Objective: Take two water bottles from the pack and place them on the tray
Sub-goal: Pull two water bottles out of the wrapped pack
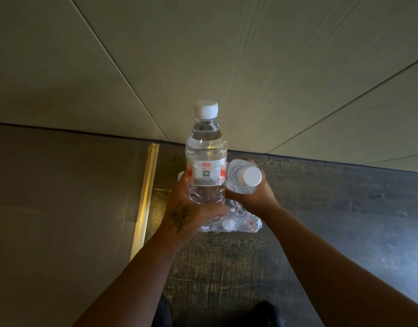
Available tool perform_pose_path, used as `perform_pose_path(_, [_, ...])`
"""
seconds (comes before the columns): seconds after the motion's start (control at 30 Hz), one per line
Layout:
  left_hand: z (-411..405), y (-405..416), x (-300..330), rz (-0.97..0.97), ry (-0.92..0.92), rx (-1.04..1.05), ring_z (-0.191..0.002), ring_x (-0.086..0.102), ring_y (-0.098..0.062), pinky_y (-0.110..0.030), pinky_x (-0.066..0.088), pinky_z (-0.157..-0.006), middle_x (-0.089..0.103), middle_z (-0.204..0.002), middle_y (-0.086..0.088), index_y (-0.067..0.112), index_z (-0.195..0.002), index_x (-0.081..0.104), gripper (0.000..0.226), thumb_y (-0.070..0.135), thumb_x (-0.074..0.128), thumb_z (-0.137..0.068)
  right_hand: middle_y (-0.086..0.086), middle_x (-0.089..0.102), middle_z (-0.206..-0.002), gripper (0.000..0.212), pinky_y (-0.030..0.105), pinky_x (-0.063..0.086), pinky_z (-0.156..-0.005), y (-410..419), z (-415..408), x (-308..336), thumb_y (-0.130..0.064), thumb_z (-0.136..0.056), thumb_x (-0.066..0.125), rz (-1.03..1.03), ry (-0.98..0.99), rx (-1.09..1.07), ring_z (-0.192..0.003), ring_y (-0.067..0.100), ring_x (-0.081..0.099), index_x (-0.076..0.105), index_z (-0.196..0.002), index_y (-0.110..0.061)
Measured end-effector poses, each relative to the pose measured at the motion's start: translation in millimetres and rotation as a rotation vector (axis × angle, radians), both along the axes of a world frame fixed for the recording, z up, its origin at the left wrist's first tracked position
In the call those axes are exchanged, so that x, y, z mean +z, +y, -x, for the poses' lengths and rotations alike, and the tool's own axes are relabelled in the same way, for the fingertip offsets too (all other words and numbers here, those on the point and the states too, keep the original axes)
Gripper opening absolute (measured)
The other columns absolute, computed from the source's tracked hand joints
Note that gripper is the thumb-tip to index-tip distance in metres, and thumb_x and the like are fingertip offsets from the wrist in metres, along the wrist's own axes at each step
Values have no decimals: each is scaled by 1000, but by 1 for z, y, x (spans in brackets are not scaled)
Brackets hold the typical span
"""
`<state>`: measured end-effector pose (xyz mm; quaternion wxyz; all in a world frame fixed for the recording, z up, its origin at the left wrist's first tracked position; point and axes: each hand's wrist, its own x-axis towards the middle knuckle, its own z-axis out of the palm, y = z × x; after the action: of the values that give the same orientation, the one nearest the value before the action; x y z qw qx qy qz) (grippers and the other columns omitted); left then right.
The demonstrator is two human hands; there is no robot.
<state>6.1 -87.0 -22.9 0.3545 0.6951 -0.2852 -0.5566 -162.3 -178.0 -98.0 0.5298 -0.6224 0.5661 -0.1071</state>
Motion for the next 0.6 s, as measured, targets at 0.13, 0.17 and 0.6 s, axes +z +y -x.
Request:
perform_pose_path(0.13, [0, -1, -2, -3, 28, -4, -120, 72, -21, -49, 63, -103, 72, -131, -3, 37, -136, 55, 87, 19, 90, -58, 9, 69, -136, 90, 60, 41, -119, -4, -2, -7, -46, -61, 91, -59, 5, -52, -137, 33, 59, 59, -139, -13])
perform_pose_path(0.17, [0, -1, -2, 4, 27, 1, -118, 73, -20, -48, 64, -102, 73, -131, -2, 34, -139, 55, 90, 18, 90, -58, 8, 70, -135, 87, 60, 40, -120, -6, -2, -6, -44, -63, 92, -63, 9, -44, -138, 32, 59, 60, -138, -14])
perform_pose_path(0.6, [4, 30, 68, 0, 59, -53, -114, 77, -17, -32, 61, -94, 81, -124, -2, 21, -142, 62, 85, 20, 87, -61, -9, 82, -114, 57, 39, 62, -98, 51, 41, 92, -40, -65, 92, -214, -191, -48, -106, 11, 79, 69, -118, -33])
